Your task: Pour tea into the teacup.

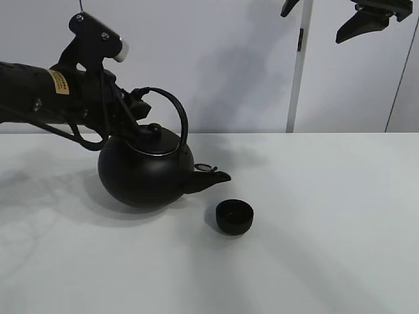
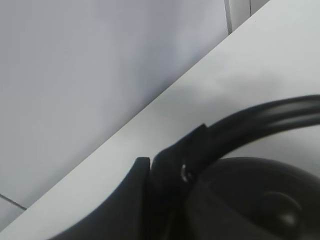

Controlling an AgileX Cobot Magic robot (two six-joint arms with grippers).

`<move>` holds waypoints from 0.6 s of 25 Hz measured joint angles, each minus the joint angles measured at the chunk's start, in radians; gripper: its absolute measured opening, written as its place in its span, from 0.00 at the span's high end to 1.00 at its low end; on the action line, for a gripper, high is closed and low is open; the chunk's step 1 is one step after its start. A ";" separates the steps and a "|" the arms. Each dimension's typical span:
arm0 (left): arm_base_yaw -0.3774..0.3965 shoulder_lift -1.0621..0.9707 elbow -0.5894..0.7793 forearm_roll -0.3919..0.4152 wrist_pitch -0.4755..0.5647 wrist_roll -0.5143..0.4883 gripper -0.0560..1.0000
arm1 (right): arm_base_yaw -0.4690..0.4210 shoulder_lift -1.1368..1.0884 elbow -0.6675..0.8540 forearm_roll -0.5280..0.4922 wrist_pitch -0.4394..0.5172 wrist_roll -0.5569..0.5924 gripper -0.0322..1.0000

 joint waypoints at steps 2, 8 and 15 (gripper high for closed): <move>-0.004 0.001 -0.010 -0.001 0.000 0.000 0.86 | 0.000 0.000 0.000 0.000 0.000 0.000 0.36; -0.027 0.036 -0.043 -0.002 0.000 0.001 0.86 | 0.000 0.000 0.000 0.000 0.000 0.000 0.36; -0.033 0.037 -0.043 -0.001 0.015 0.038 0.86 | 0.000 0.000 0.000 0.000 0.000 0.000 0.36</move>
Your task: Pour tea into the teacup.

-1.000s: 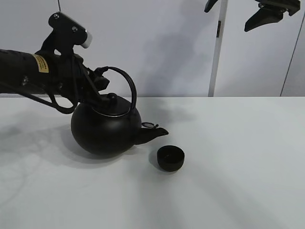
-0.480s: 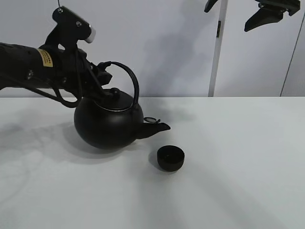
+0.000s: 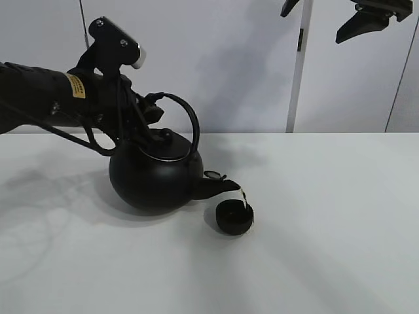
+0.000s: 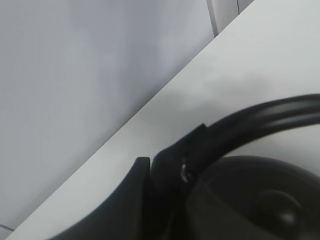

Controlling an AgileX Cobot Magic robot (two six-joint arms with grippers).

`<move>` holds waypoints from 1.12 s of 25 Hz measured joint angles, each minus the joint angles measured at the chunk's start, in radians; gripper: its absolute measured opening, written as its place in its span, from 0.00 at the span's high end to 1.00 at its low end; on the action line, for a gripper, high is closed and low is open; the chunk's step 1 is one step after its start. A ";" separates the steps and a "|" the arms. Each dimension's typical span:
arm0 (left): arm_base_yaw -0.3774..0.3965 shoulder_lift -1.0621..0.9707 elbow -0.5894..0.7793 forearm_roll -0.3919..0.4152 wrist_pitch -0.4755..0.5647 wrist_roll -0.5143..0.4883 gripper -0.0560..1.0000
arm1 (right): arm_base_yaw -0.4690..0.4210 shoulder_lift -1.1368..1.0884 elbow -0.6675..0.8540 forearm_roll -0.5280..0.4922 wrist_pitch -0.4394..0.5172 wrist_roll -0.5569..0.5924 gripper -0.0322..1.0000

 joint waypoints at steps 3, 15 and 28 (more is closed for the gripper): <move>0.000 0.000 0.000 -0.001 0.001 0.011 0.86 | 0.000 0.000 0.000 0.000 0.000 0.000 0.36; 0.000 0.000 0.000 -0.001 0.001 0.012 0.86 | 0.000 0.000 0.000 0.000 0.000 0.000 0.36; 0.000 -0.017 0.008 -0.109 0.003 -0.048 0.86 | 0.000 0.000 0.000 0.000 0.000 0.000 0.36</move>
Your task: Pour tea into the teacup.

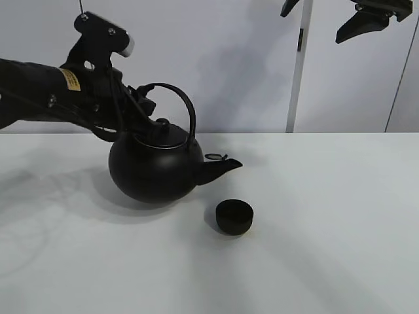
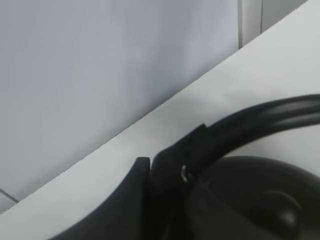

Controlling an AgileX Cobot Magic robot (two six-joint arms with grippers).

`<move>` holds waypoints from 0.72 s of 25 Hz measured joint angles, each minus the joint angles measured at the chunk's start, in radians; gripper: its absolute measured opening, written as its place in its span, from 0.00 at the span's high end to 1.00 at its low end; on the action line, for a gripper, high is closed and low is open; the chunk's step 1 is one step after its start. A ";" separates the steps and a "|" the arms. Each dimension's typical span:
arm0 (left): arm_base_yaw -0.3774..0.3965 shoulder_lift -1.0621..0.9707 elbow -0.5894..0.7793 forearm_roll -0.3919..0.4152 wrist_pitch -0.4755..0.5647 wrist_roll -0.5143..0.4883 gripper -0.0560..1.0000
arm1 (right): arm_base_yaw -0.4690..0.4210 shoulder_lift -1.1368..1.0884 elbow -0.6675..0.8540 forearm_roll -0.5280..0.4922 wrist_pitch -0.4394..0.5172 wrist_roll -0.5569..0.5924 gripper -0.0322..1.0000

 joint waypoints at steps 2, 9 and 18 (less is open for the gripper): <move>0.000 -0.024 0.019 -0.047 -0.007 -0.002 0.86 | 0.000 0.000 0.000 0.000 0.000 0.000 0.36; 0.000 -0.090 0.180 -0.200 -0.167 -0.016 0.86 | 0.000 0.000 0.000 0.000 0.000 0.000 0.36; 0.001 -0.102 0.348 -0.260 -0.340 -0.024 0.86 | 0.000 0.000 0.000 0.000 0.000 0.000 0.36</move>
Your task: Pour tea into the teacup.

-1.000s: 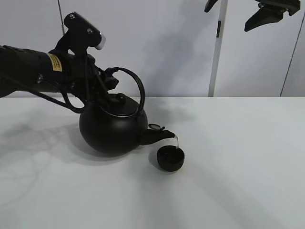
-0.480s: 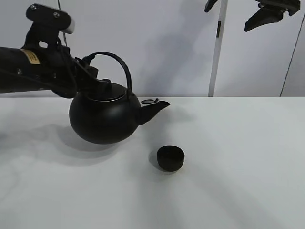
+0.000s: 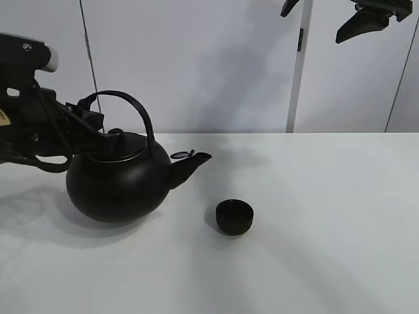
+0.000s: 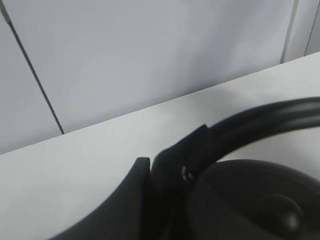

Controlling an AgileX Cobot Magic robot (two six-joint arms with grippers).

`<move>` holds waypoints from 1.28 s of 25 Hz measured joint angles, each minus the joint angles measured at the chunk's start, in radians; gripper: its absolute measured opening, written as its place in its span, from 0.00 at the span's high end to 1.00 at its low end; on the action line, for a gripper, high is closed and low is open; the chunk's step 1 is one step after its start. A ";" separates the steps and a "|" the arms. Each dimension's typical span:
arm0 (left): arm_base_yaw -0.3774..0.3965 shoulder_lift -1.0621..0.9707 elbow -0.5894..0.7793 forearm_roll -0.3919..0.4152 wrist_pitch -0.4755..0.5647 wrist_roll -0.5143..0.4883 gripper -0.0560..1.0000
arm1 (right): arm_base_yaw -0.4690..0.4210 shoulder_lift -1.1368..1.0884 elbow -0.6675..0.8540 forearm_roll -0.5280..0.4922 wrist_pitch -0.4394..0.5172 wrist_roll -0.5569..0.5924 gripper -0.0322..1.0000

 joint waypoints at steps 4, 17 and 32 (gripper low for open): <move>0.000 0.000 0.041 -0.035 -0.074 -0.002 0.86 | 0.000 0.000 0.000 0.000 -0.002 0.000 0.36; 0.000 0.073 0.105 -0.044 -0.151 -0.039 0.86 | 0.000 0.000 0.000 0.000 -0.002 0.000 0.36; 0.000 0.076 0.105 -0.021 -0.158 -0.049 0.86 | 0.000 0.000 0.000 0.000 -0.003 0.000 0.36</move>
